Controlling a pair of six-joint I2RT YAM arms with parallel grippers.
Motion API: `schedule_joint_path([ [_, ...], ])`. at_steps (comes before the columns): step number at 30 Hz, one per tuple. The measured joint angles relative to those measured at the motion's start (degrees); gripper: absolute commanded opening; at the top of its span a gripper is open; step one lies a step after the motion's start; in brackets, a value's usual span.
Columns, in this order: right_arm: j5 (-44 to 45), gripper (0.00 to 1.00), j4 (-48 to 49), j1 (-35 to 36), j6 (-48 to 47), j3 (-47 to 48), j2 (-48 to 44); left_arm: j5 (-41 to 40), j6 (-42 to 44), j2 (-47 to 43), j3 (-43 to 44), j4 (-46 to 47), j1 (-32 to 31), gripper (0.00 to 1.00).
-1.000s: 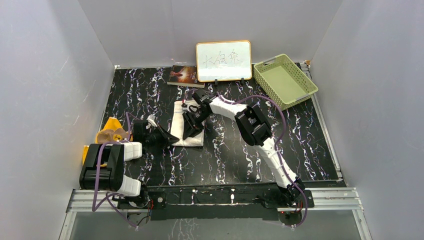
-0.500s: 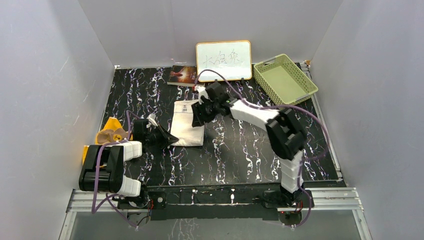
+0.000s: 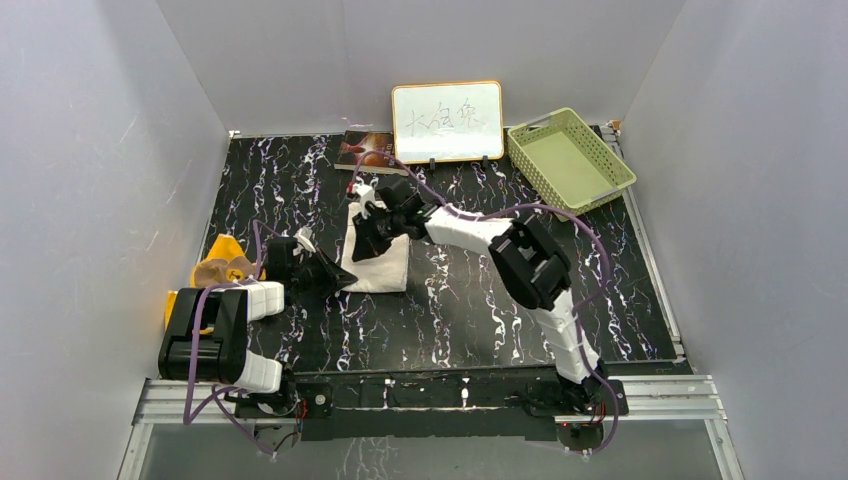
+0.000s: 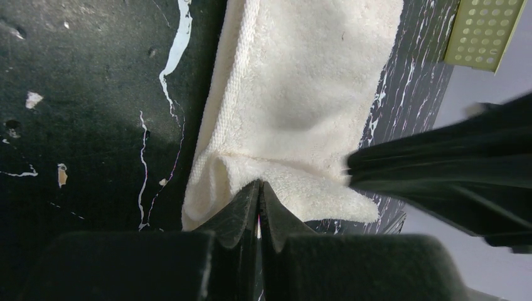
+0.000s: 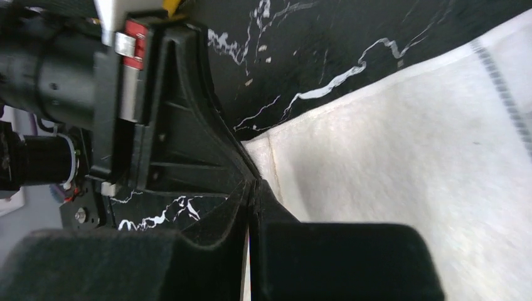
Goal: Roll the towels
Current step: Roll the towel at the center of the board.
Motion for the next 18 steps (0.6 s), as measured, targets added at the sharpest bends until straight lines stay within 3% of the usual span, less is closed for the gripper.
schedule_joint_path([
  [3, -3.2, 0.00, -5.3, 0.4, 0.4, 4.7, 5.0, 0.0, 0.0, 0.0, 0.0, 0.0, 0.0, 0.00],
  [8, -7.0, 0.00, -10.6, 0.9, 0.4, 4.7, 6.8, 0.0, 0.0, 0.0, 0.1, -0.2, 0.0, 0.00],
  [18, -12.7, 0.00, -11.4, -0.2, -1.0, -0.9, 6.7, -0.1, 0.2, 0.0, 0.5, -1.1, 0.0, 0.00],
])
